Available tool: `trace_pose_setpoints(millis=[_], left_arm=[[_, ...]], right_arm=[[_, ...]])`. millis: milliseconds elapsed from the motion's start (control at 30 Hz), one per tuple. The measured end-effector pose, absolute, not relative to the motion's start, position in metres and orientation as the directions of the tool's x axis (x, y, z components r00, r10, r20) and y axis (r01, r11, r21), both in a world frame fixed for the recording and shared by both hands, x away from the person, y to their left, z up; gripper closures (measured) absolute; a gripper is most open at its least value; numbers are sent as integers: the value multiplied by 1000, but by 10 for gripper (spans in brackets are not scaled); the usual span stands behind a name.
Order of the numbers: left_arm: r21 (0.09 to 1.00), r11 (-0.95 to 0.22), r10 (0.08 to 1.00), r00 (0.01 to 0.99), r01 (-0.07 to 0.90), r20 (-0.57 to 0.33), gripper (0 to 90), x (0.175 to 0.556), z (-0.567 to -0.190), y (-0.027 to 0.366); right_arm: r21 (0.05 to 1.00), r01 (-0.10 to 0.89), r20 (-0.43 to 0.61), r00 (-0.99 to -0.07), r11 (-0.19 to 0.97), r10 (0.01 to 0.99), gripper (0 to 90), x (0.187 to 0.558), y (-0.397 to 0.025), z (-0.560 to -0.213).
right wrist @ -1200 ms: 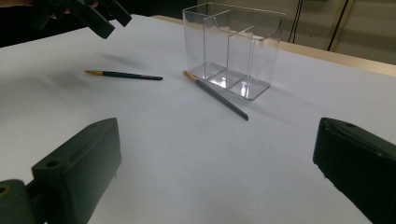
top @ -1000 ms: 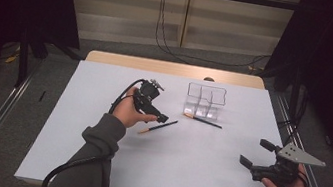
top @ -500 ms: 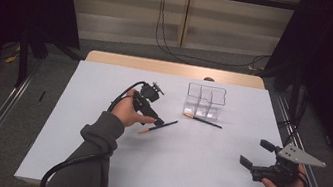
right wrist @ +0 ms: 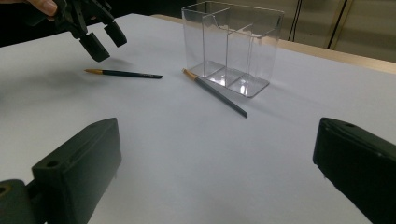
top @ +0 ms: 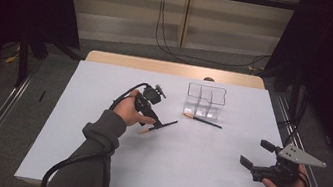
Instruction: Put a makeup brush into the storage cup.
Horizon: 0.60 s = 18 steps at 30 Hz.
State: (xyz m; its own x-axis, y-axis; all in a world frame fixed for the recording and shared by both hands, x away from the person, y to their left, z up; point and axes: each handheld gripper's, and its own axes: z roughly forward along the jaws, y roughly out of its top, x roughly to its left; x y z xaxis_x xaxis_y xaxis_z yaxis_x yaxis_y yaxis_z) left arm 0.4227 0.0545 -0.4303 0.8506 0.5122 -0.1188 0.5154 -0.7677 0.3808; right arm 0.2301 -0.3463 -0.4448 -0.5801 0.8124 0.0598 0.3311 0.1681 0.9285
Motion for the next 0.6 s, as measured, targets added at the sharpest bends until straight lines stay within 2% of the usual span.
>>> trace_pose_setpoints(millis=[433,600], left_arm=[[350,-783,504,854,514,-128,401,422,-433,50],[352,-783,497,856,512,-141,436,422,-435,51]], right_arm=[[927,335,64,-578,165,813,4,230,-347,-445],[926,338,63,-577,167,814,4,230,-347,-445]])
